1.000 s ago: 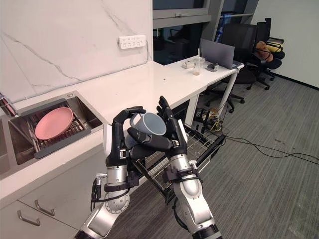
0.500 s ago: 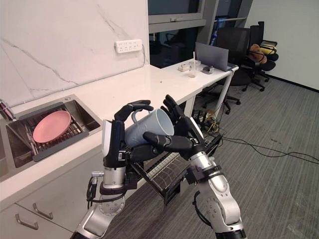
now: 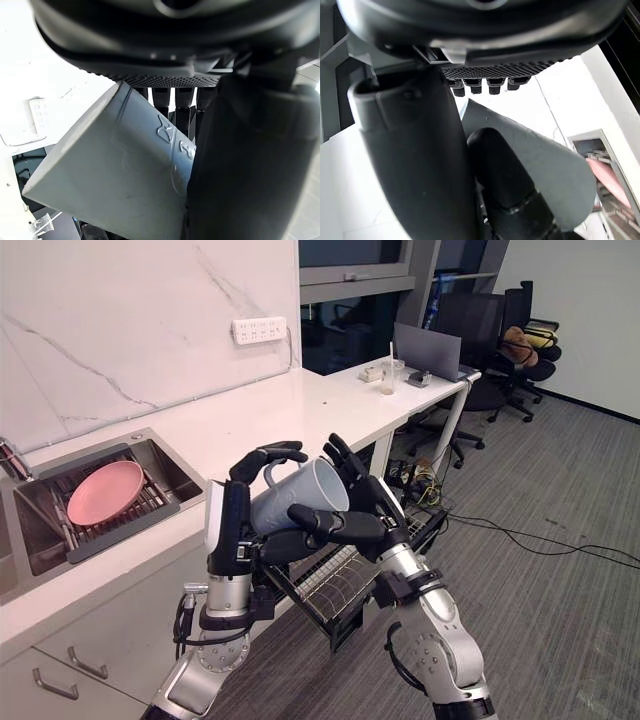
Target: Walk over to the sink, pick up the cup, carry it to the dishwasher, place the cup inside the dishwasher, then close the dishwasher door
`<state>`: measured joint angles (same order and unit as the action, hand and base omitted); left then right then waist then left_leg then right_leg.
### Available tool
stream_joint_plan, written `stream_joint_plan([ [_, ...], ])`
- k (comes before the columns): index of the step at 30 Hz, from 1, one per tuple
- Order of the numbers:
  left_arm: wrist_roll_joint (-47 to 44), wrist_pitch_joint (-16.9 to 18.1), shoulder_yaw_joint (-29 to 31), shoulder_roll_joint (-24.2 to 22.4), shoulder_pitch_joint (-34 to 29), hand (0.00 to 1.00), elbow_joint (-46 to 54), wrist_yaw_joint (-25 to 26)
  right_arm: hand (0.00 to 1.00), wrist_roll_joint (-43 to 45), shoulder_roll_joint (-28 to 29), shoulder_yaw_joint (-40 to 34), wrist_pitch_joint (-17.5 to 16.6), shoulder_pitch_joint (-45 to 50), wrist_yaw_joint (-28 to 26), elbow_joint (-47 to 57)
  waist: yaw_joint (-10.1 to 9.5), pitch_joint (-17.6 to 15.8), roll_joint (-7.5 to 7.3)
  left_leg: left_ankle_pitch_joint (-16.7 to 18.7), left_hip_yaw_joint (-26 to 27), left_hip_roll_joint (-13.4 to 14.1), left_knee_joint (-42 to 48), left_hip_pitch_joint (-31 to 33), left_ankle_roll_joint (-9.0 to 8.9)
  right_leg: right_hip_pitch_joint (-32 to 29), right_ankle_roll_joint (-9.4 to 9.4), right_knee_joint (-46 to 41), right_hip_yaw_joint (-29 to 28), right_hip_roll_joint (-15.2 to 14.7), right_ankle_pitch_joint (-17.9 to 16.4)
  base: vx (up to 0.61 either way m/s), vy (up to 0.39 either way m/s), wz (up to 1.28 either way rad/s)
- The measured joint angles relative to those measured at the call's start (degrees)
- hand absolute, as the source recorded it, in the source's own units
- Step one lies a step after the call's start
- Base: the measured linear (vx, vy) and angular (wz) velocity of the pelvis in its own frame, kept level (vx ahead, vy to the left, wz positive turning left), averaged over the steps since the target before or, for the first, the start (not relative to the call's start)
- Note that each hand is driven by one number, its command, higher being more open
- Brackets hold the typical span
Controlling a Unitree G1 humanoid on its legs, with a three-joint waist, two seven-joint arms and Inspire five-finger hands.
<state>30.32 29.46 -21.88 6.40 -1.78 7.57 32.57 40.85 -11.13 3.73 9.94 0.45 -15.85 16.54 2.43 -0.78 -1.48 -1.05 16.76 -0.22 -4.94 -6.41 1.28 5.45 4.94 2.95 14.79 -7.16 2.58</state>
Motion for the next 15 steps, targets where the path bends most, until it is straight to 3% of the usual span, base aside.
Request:
stream_joint_plan([
  [6,0.0,0.2,-0.1,1.1,0.0,0.00,-0.1,0.1,0.00,0.6,-1.8,-0.1,3.4,-1.4,-3.2,-0.7,0.01,0.0,-0.07,-0.1,-0.4,-0.1,0.0,0.4,0.06,-0.2,0.01,0.0,0.4,0.0,0.0,0.00,0.000,0.02],
  [15,0.7,0.6,-2.3,1.7,0.0,0.00,-0.3,2.5,0.00,0.4,-3.3,-0.9,3.0,-2.7,-2.9,-1.7,0.01,-0.2,-0.31,-0.2,-0.7,-0.2,0.0,0.5,0.12,-0.1,0.02,0.0,0.7,-0.2,0.0,0.00,0.000,0.01],
])
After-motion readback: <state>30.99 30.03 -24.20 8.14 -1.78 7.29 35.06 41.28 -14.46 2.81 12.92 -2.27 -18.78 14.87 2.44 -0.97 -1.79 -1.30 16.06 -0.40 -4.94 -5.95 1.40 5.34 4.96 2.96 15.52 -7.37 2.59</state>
